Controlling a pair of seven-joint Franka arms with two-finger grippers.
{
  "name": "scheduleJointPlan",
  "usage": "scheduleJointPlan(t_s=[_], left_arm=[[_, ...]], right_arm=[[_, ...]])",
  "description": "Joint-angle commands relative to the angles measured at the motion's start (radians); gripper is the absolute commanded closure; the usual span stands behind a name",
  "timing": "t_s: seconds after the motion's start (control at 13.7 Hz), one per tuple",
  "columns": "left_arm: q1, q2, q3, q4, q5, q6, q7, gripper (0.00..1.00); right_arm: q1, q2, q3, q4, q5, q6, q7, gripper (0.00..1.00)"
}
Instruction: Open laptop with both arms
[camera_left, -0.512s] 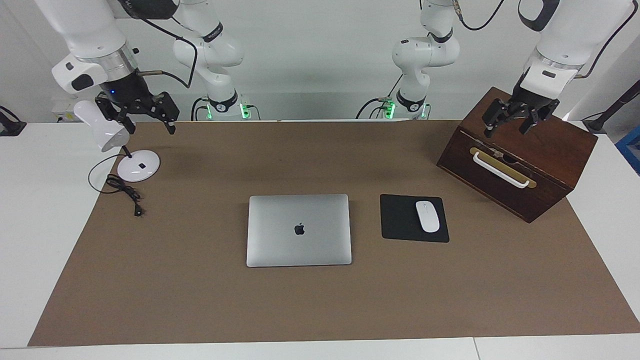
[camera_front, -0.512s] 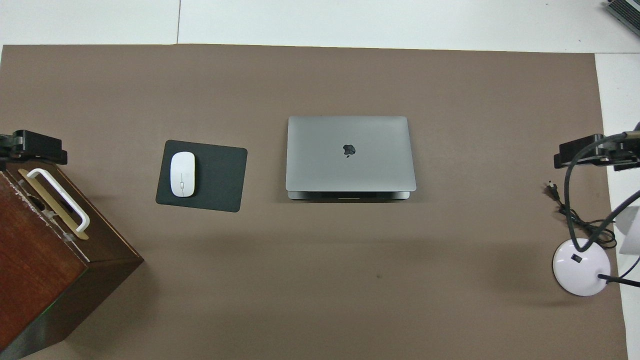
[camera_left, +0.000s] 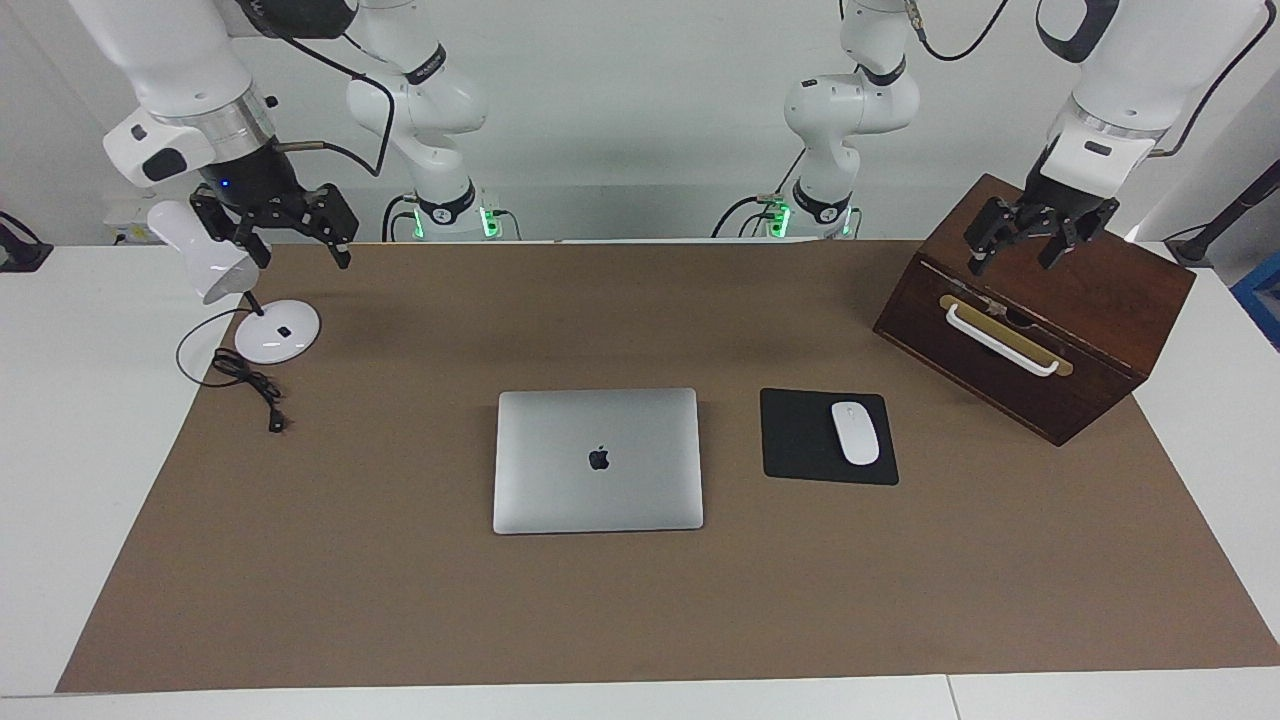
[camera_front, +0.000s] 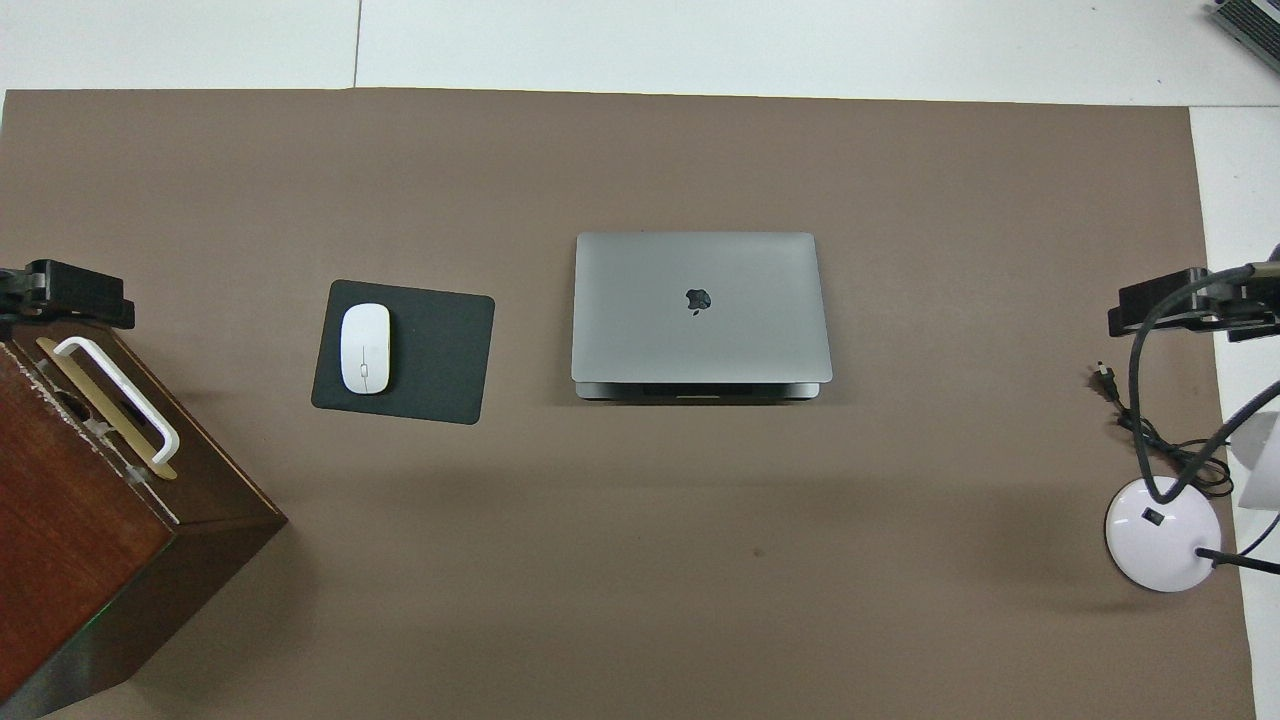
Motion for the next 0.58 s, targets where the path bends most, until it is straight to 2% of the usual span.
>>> scheduleJointPlan(t_s=[0.0, 0.29, 0.51], left_arm=[[0.013, -0.022, -0.003, -0.02, -0.016, 0.011, 0.004, 0.0], [0.015, -0.024, -0.001, -0.024, -0.026, 0.016, -0.012, 0.0], [0.012, -0.03, -0.003, -0.034, -0.026, 0.034, -0.138, 0.0]], right_arm=[[-0.014, -0.025, 0.009, -0.037, -0.006, 0.027, -0.012, 0.0], [-0.017, -0.025, 0.009, -0.037, -0.006, 0.027, -0.015, 0.0], [-0.017, -0.025, 0.009, -0.035, -0.006, 0.027, -0.015, 0.0]])
